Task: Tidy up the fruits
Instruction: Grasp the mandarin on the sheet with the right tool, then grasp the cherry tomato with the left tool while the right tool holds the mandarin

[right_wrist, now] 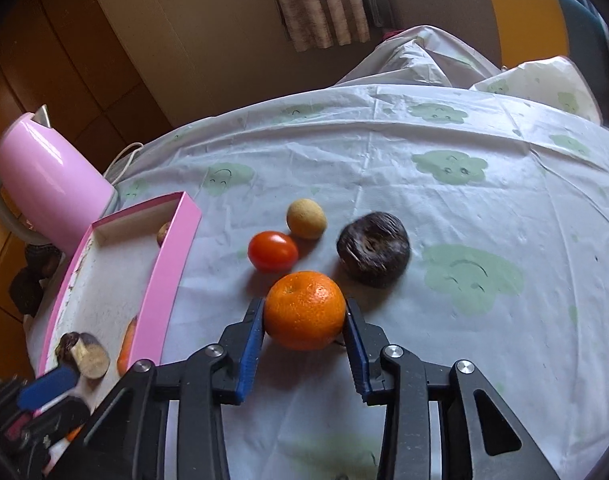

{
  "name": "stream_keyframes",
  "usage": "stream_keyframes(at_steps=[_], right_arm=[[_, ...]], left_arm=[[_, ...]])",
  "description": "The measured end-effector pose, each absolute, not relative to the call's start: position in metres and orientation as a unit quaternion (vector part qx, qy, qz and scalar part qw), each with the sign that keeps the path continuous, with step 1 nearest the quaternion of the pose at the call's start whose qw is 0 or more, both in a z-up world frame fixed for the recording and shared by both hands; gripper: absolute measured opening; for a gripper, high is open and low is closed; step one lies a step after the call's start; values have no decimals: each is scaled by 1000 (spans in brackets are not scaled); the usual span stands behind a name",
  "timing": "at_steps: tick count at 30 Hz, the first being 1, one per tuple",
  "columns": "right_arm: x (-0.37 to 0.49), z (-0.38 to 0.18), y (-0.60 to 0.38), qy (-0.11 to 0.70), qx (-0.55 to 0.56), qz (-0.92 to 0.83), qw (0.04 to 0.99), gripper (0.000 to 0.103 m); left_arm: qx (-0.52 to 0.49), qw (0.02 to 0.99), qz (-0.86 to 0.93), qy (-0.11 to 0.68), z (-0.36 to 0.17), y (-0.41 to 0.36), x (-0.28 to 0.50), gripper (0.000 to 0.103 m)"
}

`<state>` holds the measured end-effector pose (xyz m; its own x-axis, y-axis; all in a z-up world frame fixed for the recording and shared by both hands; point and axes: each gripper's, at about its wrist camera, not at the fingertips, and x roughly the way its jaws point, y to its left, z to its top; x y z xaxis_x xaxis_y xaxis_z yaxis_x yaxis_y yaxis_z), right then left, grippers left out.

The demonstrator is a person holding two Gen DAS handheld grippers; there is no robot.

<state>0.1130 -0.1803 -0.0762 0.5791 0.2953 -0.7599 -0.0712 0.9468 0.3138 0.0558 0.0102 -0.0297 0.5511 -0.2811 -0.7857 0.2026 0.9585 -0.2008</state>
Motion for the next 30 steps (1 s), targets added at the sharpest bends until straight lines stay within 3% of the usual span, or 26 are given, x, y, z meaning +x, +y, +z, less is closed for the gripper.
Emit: stream_keyframes(at_steps=[9, 16, 30], right_arm=[[72, -81, -219, 422, 94, 35, 901, 39], [72, -83, -227, 407, 98, 23, 908, 39], [70, -85, -230, 403, 110, 29, 908, 39]], left_arm=[[-53, 863, -164, 474, -33, -16, 75, 40], [-37, 867, -178, 464, -26, -34, 96, 33], [-19, 851, -176, 495, -50, -66, 151, 33]])
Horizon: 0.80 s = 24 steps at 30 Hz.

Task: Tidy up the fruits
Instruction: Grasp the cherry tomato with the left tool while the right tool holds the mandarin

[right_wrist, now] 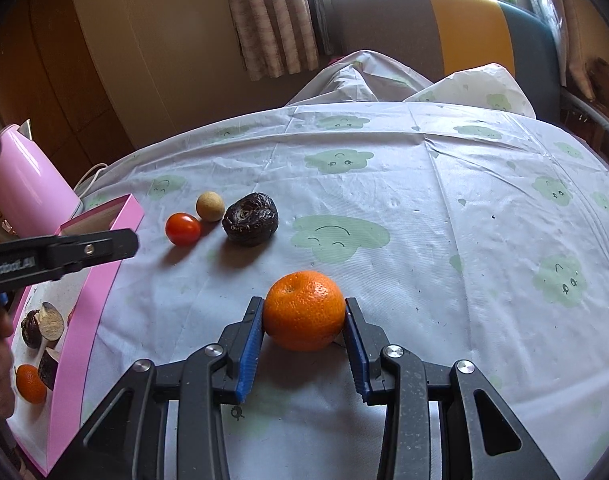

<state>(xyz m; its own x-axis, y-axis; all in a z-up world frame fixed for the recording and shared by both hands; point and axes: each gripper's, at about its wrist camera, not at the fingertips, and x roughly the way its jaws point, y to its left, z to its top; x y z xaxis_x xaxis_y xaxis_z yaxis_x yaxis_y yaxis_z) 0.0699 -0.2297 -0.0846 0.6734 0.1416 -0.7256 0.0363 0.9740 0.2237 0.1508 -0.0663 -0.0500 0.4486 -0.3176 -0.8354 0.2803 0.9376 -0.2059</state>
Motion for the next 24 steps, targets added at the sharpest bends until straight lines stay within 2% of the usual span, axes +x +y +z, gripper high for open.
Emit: stream_keyframes(at_steps=[12, 15, 24], right_arm=[[70, -86, -232, 403, 121, 35, 907, 39], [70, -86, -232, 402, 123, 36, 907, 39], [70, -87, -232, 403, 124, 38, 906, 39]], left_arm=[[2, 839, -159, 521, -72, -92, 188, 35], [3, 841, -154, 519, -79, -92, 193, 32], [10, 853, -164, 496, -61, -90, 160, 30]])
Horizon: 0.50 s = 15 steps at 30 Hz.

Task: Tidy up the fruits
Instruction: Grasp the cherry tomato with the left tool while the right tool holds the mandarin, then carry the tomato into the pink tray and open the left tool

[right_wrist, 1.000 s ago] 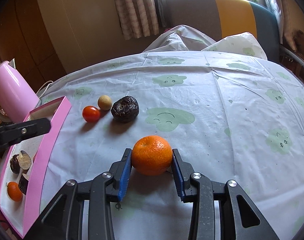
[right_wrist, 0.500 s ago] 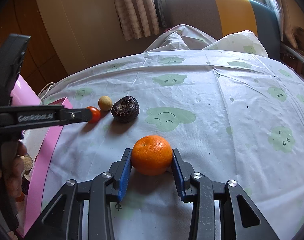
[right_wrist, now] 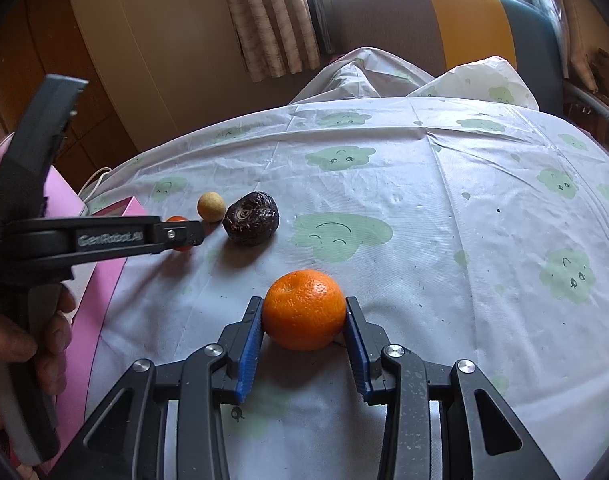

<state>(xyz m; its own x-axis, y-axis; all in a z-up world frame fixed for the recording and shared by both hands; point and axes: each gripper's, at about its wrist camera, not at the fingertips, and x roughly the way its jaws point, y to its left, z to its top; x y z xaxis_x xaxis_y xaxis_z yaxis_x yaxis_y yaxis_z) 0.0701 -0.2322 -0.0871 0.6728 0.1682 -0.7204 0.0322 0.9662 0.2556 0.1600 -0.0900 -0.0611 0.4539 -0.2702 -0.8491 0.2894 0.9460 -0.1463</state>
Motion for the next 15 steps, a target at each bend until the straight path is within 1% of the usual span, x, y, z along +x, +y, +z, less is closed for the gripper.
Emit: stream_keyframes(at_steps=[7, 15], right_arm=[[70, -87, -231, 403, 119, 35, 907, 39], [71, -87, -227, 407, 102, 29, 907, 39]], left_arm=[[9, 870, -172, 462, -26, -84, 119, 30], [1, 878, -175, 445, -11, -70, 82, 30]])
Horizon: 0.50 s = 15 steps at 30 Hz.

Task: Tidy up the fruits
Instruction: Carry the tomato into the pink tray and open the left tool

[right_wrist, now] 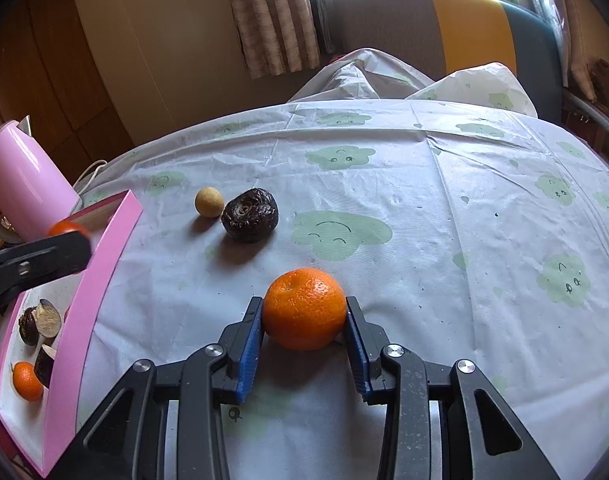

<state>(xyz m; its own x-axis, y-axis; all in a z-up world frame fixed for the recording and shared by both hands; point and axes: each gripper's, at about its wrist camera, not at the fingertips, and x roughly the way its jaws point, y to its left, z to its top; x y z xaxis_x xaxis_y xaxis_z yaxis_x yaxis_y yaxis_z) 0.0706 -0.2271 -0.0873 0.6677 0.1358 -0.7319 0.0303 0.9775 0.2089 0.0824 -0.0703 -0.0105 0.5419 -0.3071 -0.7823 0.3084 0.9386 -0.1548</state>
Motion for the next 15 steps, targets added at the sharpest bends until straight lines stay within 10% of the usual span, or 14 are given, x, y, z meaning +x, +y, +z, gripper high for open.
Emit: stream_keyframes(at_steps=[15], right_arm=[[71, -87, -220, 411, 74, 19, 909, 39]], left_arm=[[-15, 884, -161, 439, -13, -41, 45, 30]])
